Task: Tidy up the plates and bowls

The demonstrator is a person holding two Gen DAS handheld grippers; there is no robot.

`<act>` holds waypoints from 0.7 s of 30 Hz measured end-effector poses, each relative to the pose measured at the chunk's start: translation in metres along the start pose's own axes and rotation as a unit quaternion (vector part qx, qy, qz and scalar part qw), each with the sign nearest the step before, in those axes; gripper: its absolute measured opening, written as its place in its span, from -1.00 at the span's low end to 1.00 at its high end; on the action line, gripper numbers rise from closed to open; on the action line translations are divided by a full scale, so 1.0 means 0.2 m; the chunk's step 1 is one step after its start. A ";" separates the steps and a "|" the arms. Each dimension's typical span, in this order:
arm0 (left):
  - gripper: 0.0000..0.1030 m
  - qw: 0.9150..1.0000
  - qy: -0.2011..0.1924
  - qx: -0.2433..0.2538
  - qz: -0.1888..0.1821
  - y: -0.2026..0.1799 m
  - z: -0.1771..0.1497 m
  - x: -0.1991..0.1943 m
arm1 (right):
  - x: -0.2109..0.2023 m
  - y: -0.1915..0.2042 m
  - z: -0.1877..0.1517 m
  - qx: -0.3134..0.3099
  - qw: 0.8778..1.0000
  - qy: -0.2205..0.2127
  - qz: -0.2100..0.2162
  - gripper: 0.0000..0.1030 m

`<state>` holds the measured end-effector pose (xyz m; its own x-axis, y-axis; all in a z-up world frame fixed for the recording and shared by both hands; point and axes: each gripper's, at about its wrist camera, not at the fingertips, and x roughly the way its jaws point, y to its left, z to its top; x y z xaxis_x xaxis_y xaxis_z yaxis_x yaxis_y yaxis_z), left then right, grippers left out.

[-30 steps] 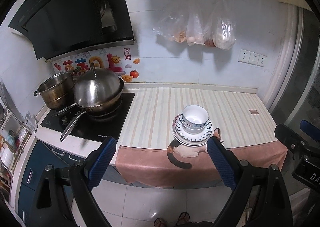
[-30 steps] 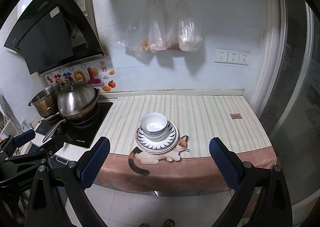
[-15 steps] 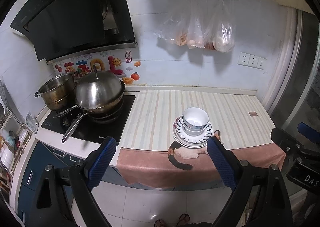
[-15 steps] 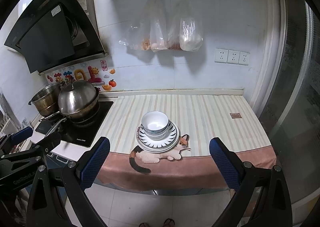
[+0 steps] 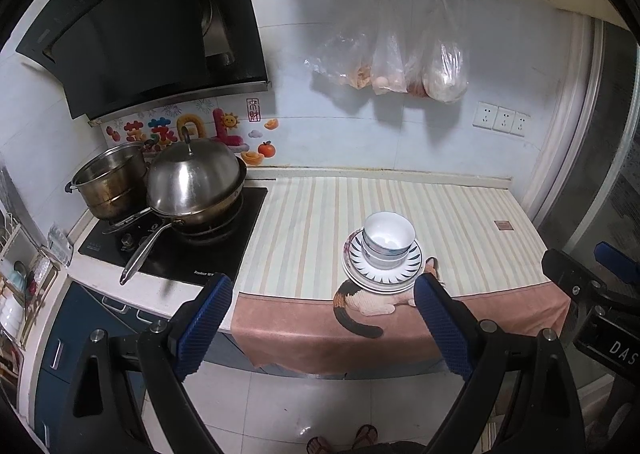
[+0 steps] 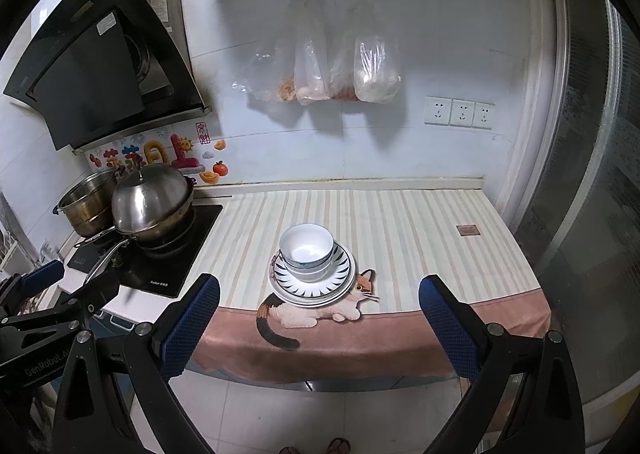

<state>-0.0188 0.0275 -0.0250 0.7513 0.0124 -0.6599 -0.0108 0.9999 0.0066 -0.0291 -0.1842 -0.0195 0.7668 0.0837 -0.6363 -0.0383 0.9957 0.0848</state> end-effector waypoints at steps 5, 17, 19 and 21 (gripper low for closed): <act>0.81 1.000 0.000 -0.001 0.000 -0.01 0.00 0.00 | 0.01 0.00 0.00 0.003 1.000 0.002 -0.002 0.98; 0.81 1.000 0.001 -0.002 0.001 -0.01 -0.01 0.01 | 0.02 -0.01 0.00 0.004 1.000 -0.001 -0.005 0.98; 0.81 1.000 0.001 -0.001 0.000 -0.01 -0.01 0.01 | 0.02 -0.01 0.00 0.002 1.000 0.000 -0.007 0.98; 0.81 1.000 0.001 -0.001 0.001 -0.01 -0.01 0.01 | 0.03 -0.02 0.01 0.004 1.000 0.000 -0.006 0.98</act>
<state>-0.0188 0.0255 -0.0266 0.7506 0.0151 -0.6606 -0.0143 0.9999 0.0066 -0.0242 -0.1878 -0.0219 0.7674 0.0726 -0.6370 -0.0246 0.9962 0.0839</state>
